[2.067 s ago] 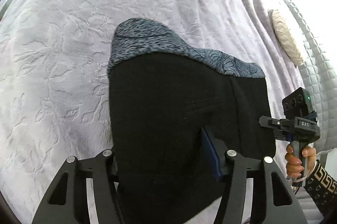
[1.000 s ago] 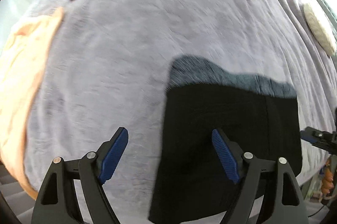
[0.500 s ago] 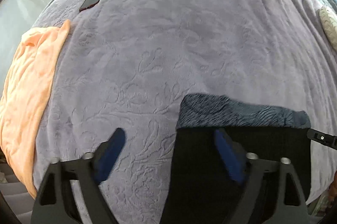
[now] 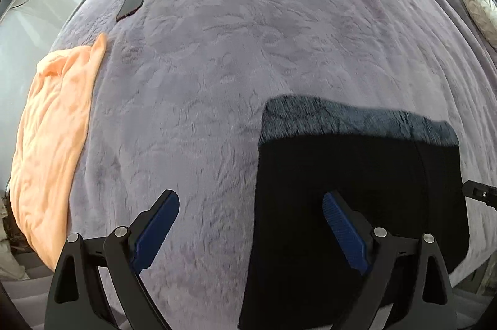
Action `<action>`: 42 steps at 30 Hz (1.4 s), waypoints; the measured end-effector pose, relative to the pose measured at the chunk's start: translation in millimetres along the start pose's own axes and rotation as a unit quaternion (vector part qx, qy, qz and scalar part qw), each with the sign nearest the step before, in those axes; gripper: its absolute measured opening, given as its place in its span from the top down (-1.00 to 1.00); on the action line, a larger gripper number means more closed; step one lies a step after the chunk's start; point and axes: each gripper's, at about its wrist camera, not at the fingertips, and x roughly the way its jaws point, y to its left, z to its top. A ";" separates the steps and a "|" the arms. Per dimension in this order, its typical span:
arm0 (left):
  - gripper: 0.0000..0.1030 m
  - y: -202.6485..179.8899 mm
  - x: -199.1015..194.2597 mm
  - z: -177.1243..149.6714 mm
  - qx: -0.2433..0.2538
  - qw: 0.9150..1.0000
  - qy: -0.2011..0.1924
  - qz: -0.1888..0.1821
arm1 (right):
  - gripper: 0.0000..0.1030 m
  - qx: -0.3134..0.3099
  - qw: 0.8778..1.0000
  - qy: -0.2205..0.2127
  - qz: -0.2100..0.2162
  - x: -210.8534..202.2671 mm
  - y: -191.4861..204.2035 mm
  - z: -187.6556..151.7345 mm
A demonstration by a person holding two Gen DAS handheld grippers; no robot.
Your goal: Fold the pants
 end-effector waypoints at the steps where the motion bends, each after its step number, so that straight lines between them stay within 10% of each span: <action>1: -0.84 -1.4 -0.8 -3.1 0.001 1.000 0.004 0.002 | 0.80 -0.002 1.000 -0.002 -0.004 -4.3 1.4 -4.5; 30: -1.00 -26.8 -21.7 -56.8 0.068 0.997 0.023 -0.025 | -0.63 -0.018 0.994 -0.038 -0.101 -14.2 77.1 -67.6; 32: -1.00 -27.1 -24.7 -58.5 0.076 0.997 0.020 -0.026 | -0.96 -0.016 0.993 -0.040 -0.111 -13.0 81.4 -68.8; 42: -1.00 -28.1 -35.1 -59.7 0.074 0.997 0.014 -0.032 | -0.99 0.026 0.988 -0.063 -0.140 -24.8 85.3 -83.2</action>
